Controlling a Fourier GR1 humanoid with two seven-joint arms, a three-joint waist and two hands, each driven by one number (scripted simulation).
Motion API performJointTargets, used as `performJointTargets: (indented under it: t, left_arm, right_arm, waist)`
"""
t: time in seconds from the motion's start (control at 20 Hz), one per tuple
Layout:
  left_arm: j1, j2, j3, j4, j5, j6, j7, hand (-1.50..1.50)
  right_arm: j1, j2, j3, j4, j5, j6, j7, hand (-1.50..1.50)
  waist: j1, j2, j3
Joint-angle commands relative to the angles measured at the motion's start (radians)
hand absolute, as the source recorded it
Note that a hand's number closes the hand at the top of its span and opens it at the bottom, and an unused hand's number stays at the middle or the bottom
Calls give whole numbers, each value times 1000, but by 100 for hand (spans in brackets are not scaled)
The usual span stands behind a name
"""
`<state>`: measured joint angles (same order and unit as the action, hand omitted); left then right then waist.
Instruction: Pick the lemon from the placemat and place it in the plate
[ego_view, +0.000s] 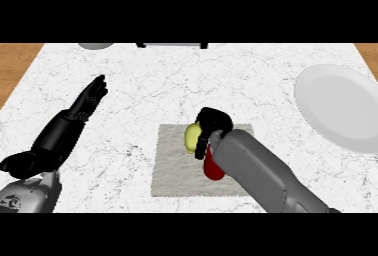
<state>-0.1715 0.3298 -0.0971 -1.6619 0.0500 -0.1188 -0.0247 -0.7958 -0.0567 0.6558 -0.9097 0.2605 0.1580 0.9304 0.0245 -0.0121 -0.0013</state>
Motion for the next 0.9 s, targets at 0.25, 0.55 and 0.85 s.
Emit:
performJointTargets:
  t: [0.25, 0.55, 0.85]
  left_arm:
    - [-29, -2, -13, -16, 4, -17, -6, 0]
    - [-59, -8, -45, -14, 0, -40, 0, 0]
    - [-99, -28, -62, 6, -1, -43, 16, 0]
  right_arm:
    - [-173, -242, -198, 343, 138, -278, 339, 150]
    - [-349, -288, -183, 517, 280, -370, 475, 150]
    - [-532, -293, -162, 656, 378, -384, 546, 150]
  waist:
    - [49, 58, -5]
    - [113, 60, -5]
    - [136, 63, -5]
